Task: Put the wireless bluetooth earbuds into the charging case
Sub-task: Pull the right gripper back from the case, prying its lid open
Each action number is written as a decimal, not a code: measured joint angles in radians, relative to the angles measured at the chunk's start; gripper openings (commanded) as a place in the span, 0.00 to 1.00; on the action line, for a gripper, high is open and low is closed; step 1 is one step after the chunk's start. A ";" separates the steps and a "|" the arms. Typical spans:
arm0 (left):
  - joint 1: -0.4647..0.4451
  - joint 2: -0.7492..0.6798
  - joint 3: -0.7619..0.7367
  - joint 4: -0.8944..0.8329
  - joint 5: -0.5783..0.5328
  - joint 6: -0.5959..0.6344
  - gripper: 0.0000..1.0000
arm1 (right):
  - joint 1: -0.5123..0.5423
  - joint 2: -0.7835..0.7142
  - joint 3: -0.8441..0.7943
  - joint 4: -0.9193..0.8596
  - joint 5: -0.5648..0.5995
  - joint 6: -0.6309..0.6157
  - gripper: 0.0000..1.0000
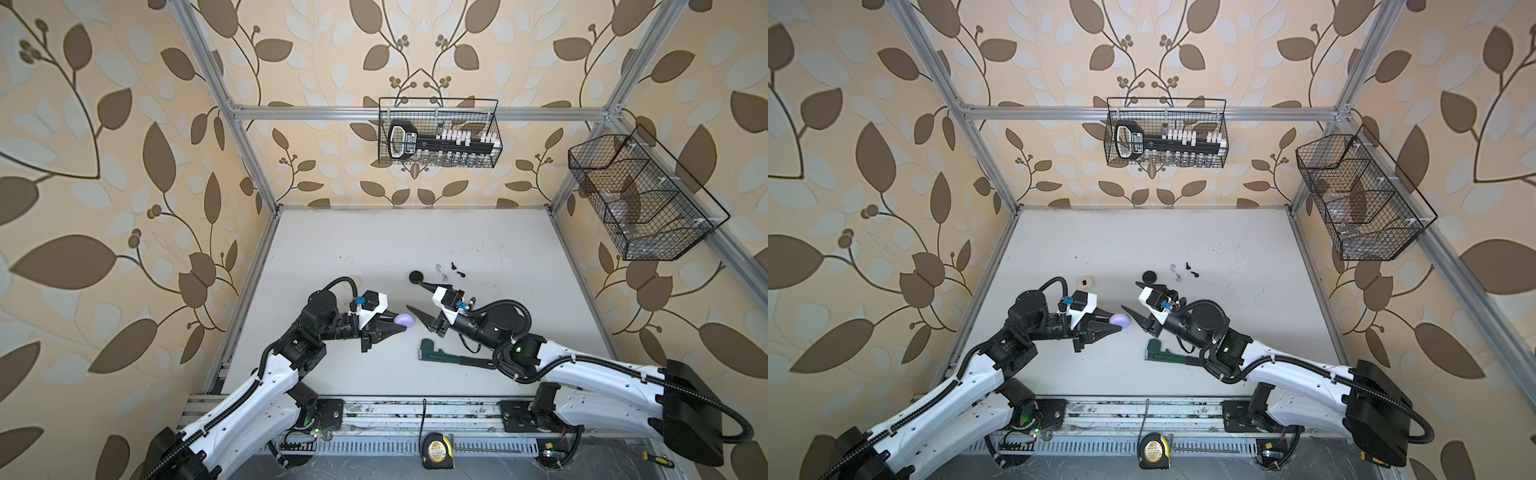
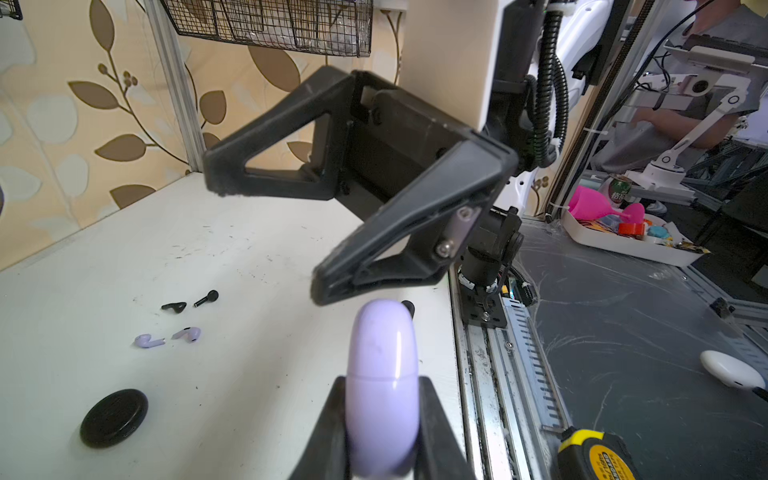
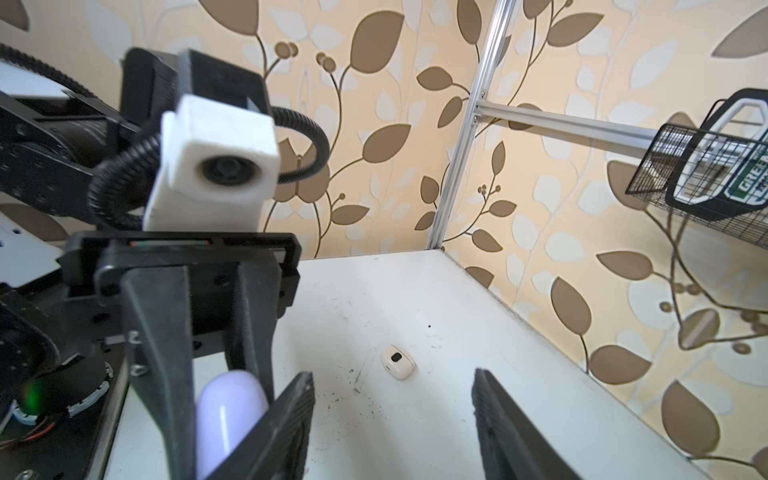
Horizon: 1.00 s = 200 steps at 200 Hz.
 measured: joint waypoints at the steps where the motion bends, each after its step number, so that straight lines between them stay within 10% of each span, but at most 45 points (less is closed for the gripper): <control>1: 0.000 0.000 0.000 0.000 0.000 0.000 0.00 | 0.001 -0.001 0.000 0.000 0.000 0.000 0.62; 200: 0.001 -0.017 0.000 -0.016 -0.068 0.000 0.00 | -0.007 0.013 -0.037 0.006 0.008 0.009 0.56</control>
